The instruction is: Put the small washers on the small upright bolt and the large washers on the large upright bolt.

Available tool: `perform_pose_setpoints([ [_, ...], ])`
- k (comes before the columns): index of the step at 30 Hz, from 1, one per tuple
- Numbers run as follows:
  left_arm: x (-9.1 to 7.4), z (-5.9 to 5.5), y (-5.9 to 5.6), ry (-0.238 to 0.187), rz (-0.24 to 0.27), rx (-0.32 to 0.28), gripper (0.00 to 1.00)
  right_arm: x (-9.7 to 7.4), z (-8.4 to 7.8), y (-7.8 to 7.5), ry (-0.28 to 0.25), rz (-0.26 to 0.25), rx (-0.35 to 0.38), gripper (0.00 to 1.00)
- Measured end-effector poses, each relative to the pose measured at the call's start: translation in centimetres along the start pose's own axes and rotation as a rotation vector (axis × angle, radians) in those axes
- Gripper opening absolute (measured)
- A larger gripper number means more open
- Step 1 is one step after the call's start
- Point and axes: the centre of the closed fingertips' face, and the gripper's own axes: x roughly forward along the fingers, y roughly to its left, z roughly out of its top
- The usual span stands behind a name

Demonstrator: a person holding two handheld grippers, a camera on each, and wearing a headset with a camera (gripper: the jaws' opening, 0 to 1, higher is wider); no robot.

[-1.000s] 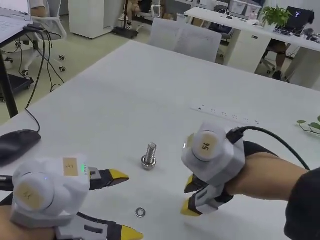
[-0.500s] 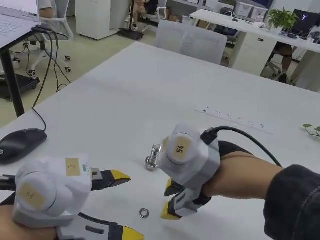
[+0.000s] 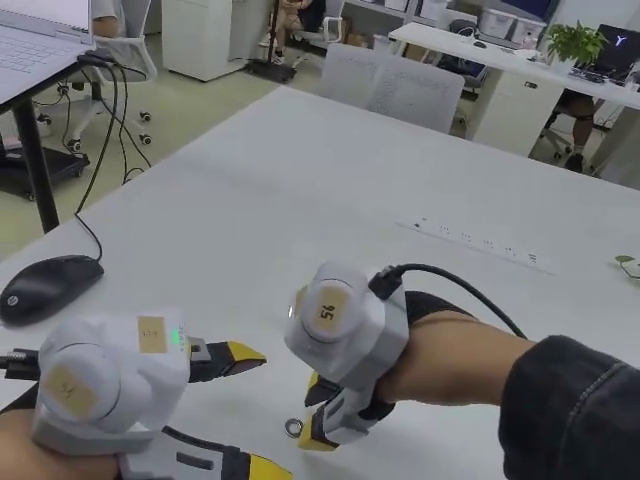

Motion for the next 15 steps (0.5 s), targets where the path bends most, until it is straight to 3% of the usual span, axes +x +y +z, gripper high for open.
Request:
perform_pose_setpoints([
  [15,0.06,0.0,-0.05,-0.006,0.002,-0.007,0.63,0.79,0.1,0.39,0.018,0.021,-0.03,0.23],
])
